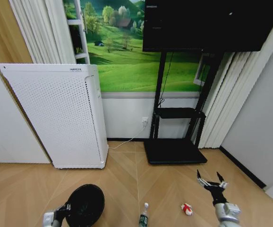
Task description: Pick up the trash bin and place the garbage on the floor into it.
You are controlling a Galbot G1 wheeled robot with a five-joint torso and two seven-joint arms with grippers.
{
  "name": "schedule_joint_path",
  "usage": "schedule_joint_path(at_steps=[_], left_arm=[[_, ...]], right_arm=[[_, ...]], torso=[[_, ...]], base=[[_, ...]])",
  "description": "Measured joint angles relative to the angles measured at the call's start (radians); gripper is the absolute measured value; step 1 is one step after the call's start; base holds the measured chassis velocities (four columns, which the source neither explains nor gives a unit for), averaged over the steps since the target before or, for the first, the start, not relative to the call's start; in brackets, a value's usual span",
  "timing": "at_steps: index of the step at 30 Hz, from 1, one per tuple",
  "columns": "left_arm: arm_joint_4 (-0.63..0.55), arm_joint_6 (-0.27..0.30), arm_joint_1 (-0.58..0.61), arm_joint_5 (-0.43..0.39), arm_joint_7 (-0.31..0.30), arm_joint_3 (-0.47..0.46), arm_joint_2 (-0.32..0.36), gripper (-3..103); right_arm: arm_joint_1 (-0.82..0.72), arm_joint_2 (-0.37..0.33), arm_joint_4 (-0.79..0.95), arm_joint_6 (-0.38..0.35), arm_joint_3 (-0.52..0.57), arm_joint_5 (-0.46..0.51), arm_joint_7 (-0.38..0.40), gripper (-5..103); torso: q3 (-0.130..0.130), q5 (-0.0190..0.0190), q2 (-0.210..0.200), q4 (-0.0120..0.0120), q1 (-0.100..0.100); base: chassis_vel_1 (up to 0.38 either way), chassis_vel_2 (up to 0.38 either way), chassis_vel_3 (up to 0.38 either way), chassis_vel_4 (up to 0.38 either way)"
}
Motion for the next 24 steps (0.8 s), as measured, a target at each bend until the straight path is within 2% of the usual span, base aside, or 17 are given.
schedule_joint_path(at_steps=[13,18,24], left_arm=[[-0.089,-0.004,0.018,-0.001,0.003,-0.011,0.004,4],[-0.162,-0.004,0.021,0.003,0.021,-0.043,0.026,4],[-0.176,-0.012,0.007,0.003,0.027,-0.064,0.048,4]], right_arm=[[0.004,0.003,-0.003,0.002,-0.002,-0.005,0.0,100],[0.013,0.004,-0.009,0.003,-0.004,-0.008,-0.001,100],[0.017,0.005,-0.01,0.003,-0.005,-0.009,-0.001,100]], torso=[[0.0,-0.0004,0.0,0.0,0.0],[0.0,-0.0001,0.0,-0.0001,0.0],[0.0,-0.0003,0.0,0.0,0.0]], base=[[0.0,0.0,0.0,0.0],[0.0,0.0,0.0,0.0],[0.0,0.0,0.0,0.0]])
